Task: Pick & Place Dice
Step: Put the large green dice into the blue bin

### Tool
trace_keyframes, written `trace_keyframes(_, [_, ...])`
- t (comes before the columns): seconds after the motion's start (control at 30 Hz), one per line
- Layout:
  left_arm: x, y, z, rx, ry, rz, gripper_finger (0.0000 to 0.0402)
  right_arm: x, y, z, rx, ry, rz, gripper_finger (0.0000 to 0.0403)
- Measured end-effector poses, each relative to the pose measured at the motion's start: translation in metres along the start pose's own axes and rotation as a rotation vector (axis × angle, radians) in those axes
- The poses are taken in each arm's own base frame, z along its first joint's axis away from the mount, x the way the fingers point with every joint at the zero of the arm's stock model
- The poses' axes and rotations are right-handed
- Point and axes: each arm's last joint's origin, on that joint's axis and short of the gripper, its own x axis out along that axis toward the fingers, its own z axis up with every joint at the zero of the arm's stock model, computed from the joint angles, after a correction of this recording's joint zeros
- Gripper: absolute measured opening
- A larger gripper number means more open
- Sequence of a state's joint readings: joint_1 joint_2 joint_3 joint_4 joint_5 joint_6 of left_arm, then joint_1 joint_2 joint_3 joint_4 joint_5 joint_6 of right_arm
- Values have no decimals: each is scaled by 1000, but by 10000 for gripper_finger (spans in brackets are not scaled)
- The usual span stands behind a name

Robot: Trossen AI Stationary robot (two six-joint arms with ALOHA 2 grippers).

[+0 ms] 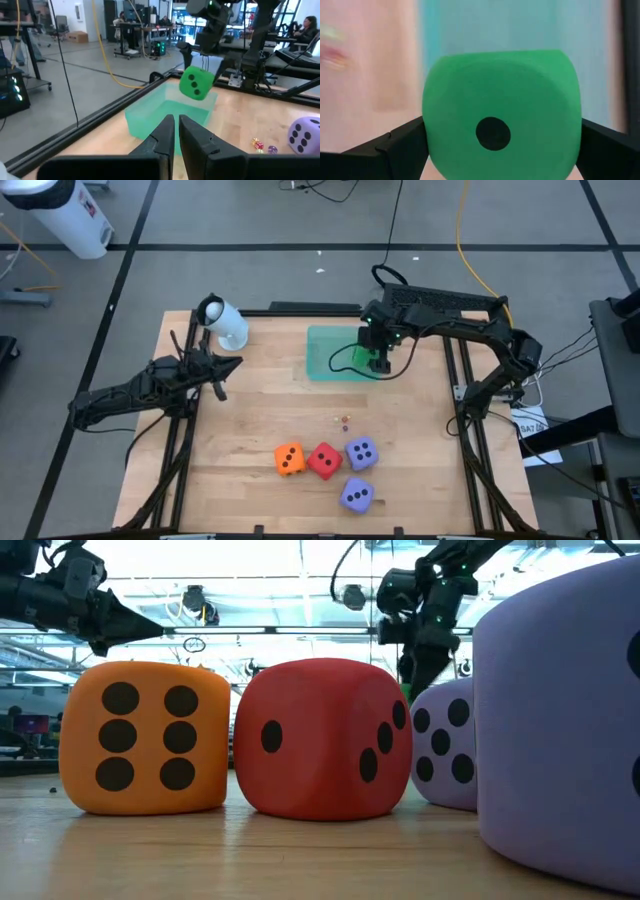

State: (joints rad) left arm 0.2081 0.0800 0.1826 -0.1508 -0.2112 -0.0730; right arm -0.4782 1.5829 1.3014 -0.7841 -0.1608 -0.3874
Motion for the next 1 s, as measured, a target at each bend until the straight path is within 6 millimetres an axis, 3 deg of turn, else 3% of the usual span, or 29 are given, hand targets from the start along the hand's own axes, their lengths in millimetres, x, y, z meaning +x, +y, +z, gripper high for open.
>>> trace_keyframes(0.2, [11,-3,-2,-38,48,-17,31,1,-1,0,-8,-21,13,400])
trace_keyframes(0.33, [29,-7,-4,-54,80,-27,6,5,-2,1,-7,-52,2,400])
trace_keyframes(0.7, [94,-13,-11,-52,-23,-32,2,11,-4,2,-37,-118,-16,400])
trace_keyframes(0.83, [121,-6,-13,-91,18,5,2,10,-3,6,-56,-173,20,400])
trace_keyframes(1.0, [160,-5,-6,-78,59,-74,1,10,-3,9,-96,-207,27,400])
